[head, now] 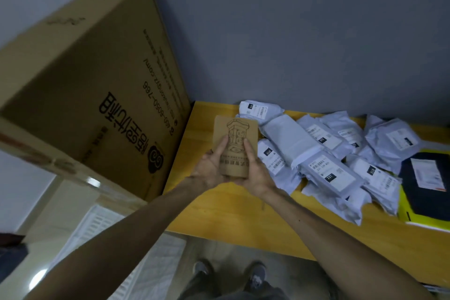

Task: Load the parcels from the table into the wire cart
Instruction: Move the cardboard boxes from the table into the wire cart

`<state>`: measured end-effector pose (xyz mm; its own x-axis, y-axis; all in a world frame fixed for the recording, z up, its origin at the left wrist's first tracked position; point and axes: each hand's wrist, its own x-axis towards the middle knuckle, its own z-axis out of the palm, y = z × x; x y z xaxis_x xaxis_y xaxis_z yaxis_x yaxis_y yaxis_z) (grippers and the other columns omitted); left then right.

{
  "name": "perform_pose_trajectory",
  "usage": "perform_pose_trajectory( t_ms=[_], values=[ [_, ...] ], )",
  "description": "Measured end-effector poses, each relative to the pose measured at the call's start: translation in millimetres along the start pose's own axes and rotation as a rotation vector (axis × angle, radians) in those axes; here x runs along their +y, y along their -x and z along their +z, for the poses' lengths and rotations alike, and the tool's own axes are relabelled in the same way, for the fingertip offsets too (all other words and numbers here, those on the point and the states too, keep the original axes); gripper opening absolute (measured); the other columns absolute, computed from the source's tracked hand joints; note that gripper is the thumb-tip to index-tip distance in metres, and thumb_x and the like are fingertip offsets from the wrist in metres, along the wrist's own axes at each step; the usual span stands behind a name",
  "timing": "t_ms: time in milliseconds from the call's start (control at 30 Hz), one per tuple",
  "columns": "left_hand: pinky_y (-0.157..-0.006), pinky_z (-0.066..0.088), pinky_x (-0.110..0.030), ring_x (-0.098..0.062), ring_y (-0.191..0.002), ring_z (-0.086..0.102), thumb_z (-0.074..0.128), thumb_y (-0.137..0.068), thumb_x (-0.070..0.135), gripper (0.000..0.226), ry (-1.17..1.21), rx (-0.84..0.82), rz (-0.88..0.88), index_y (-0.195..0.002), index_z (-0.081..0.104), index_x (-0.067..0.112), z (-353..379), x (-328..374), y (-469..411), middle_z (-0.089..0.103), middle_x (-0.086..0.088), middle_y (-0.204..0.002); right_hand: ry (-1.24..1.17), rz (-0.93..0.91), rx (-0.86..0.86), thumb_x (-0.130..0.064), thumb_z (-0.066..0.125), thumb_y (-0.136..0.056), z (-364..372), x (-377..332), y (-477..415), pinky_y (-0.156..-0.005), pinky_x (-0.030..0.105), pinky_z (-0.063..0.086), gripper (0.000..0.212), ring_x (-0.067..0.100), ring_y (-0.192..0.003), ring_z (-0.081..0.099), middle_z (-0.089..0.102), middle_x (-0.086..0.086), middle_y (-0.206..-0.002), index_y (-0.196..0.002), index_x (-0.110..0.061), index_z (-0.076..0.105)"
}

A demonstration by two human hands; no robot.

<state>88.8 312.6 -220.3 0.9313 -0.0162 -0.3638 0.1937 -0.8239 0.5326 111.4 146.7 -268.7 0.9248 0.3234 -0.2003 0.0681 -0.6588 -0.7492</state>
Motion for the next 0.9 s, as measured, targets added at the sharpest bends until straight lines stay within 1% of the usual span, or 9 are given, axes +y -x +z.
perform_pose_trajectory(
  t_ms=[100, 167, 200, 300, 400, 533, 667, 800, 900],
  values=[
    [-0.099, 0.044, -0.034, -0.031, -0.124, 0.049, 0.083, -0.076, 0.039, 0.122, -0.06, 0.044, 0.091, -0.152, -0.012, 0.05, -25.7, 19.1, 4.2, 0.048, -0.012, -0.136, 0.006, -0.021, 0.068, -0.021, 0.085, -0.074, -27.1, -19.7, 6.5, -0.096, 0.023, 0.042, 0.124, 0.024, -0.122, 0.054, 0.048, 0.011, -0.141, -0.155, -0.036, -0.007],
    [-0.101, 0.043, -0.034, -0.03, -0.126, 0.048, 0.085, -0.074, 0.038, 0.123, -0.052, 0.065, 0.161, -0.152, -0.01, 0.049, -41.2, 28.6, 8.3, 0.047, -0.011, -0.14, 0.032, -0.038, 0.113, -0.022, 0.086, -0.074, -45.8, -33.7, 13.2, -0.095, 0.02, 0.039, 0.124, 0.023, -0.125, 0.051, 0.048, 0.009, -0.143, -0.156, -0.034, -0.005],
    [-0.101, 0.042, -0.033, -0.029, -0.127, 0.047, 0.085, -0.074, 0.037, 0.123, -0.037, 0.071, 0.199, -0.153, -0.009, 0.049, -48.2, 33.2, 11.4, 0.048, -0.01, -0.141, 0.042, -0.041, 0.14, -0.023, 0.087, -0.073, -53.8, -41.4, 17.9, -0.098, 0.022, 0.04, 0.125, 0.023, -0.126, 0.051, 0.049, 0.009, -0.142, -0.156, -0.036, -0.005],
    [-0.097, 0.04, -0.028, -0.026, -0.126, 0.047, 0.085, -0.074, 0.036, 0.121, 0.005, 0.091, 0.327, -0.153, -0.005, 0.049, -64.3, 47.6, 26.6, 0.051, -0.008, -0.139, 0.06, -0.036, 0.245, -0.029, 0.089, -0.07, -70.1, -61.2, 37.6, -0.103, 0.038, 0.047, 0.129, 0.024, -0.123, 0.053, 0.053, 0.008, -0.137, -0.15, -0.052, -0.01],
    [-0.093, 0.043, -0.03, -0.025, -0.117, 0.053, 0.083, -0.074, 0.042, 0.119, -0.017, 0.117, 0.446, -0.153, -0.006, 0.05, -71.1, 58.2, 43.2, 0.056, -0.008, -0.131, 0.065, -0.006, 0.349, -0.034, 0.088, -0.07, -78.4, -73.9, 66.0, -0.102, 0.042, 0.048, 0.128, 0.025, -0.12, 0.055, 0.053, 0.009, -0.135, -0.144, -0.061, -0.013],
    [-0.094, 0.047, -0.032, -0.025, -0.116, 0.057, 0.083, -0.076, 0.039, 0.117, -0.077, 0.086, 0.582, -0.154, -0.004, 0.048, -70.0, 63.3, 60.9, 0.059, -0.005, -0.132, 0.104, 0.047, 0.425, -0.043, 0.086, -0.069, -78.4, -81.9, 109.1, -0.101, 0.045, 0.049, 0.125, 0.027, -0.122, 0.055, 0.053, 0.01, -0.139, -0.148, -0.056, -0.01],
    [-0.093, 0.052, -0.038, -0.026, -0.115, 0.06, 0.083, -0.075, 0.038, 0.119, -0.094, 0.043, 0.665, -0.153, -0.005, 0.049, -51.6, 71.3, 75.2, 0.061, -0.004, -0.133, 0.121, 0.089, 0.505, -0.038, 0.085, -0.073, -71.7, -82.1, 153.1, -0.097, 0.045, 0.05, 0.121, 0.028, -0.119, 0.056, 0.054, 0.011, -0.139, -0.156, -0.038, -0.004],
    [-0.092, 0.052, -0.038, -0.024, -0.117, 0.058, 0.083, -0.076, 0.031, 0.118, -0.101, -0.011, 0.794, -0.155, -0.004, 0.044, -23.4, 95.6, 93.0, 0.057, -0.004, -0.137, 0.15, 0.175, 0.594, -0.028, 0.084, -0.075, -72.0, -67.7, 200.1, -0.094, 0.046, 0.051, 0.123, 0.029, -0.117, 0.056, 0.054, 0.013, -0.136, -0.152, -0.044, -0.01],
    [-0.089, 0.053, -0.039, -0.024, -0.109, 0.061, 0.083, -0.076, 0.034, 0.12, -0.149, -0.043, 0.861, -0.154, -0.008, 0.044, 3.8, 116.3, 110.0, 0.06, -0.006, -0.13, 0.124, 0.222, 0.663, -0.033, 0.085, -0.074, -73.8, -52.3, 237.9, -0.094, 0.044, 0.051, 0.123, 0.027, -0.115, 0.056, 0.053, 0.013, -0.136, -0.154, -0.041, -0.007]
  ],
)
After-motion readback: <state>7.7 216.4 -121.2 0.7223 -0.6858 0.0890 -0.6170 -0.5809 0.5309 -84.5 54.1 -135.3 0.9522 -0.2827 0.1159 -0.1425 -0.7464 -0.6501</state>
